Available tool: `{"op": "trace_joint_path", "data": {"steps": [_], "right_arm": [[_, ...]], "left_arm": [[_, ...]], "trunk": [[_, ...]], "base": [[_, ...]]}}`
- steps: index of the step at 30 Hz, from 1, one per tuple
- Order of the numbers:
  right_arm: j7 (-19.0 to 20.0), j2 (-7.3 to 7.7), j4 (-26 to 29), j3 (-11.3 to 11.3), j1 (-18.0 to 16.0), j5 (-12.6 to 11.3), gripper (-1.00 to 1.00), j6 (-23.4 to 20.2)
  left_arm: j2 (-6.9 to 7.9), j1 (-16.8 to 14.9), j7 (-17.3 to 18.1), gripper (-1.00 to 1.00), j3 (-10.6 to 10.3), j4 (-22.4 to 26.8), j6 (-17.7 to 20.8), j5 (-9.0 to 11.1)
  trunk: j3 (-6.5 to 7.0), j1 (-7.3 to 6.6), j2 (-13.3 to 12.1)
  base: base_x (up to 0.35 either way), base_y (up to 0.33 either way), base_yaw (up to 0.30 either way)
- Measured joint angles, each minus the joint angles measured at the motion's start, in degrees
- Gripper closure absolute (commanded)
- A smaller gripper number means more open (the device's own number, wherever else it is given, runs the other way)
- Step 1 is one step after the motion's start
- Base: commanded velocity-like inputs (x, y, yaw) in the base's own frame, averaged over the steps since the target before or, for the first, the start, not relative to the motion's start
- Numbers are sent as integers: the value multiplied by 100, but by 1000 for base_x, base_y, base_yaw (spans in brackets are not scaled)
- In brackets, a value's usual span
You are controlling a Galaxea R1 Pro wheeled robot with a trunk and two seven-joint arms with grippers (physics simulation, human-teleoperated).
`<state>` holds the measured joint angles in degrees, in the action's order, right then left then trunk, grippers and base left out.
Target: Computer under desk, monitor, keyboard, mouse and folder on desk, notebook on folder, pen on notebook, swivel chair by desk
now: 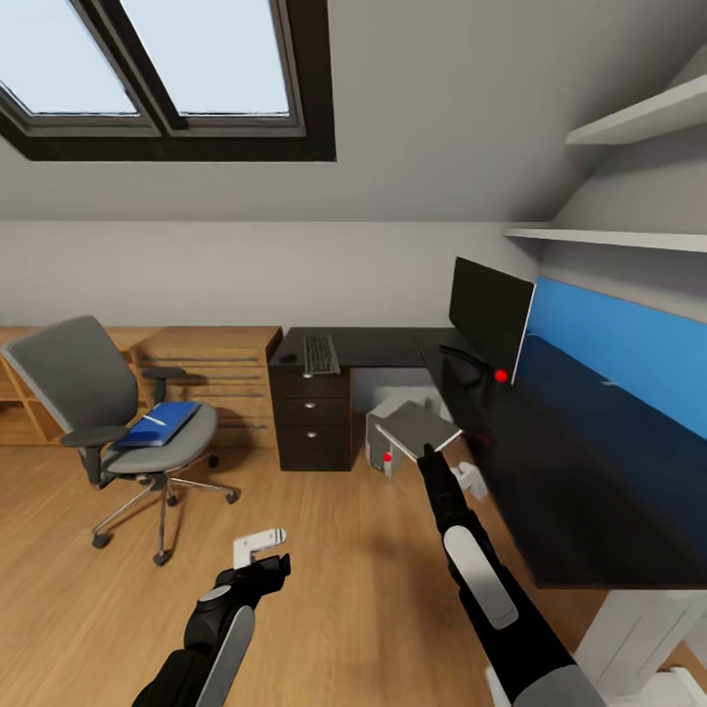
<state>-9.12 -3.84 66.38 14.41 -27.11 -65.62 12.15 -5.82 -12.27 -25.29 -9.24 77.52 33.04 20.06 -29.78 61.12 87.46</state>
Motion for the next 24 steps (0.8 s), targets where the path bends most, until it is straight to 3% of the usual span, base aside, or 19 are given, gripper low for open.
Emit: {"op": "trace_joint_path", "data": {"steps": [24], "right_arm": [[7, 12, -15, -26, 0, -36, 100, 11]], "left_arm": [[-8, 0, 6, -100, -15, -7, -5, -6]], "trunk": [[0, 0, 0]], "base": [[278, 216, 0]]}}
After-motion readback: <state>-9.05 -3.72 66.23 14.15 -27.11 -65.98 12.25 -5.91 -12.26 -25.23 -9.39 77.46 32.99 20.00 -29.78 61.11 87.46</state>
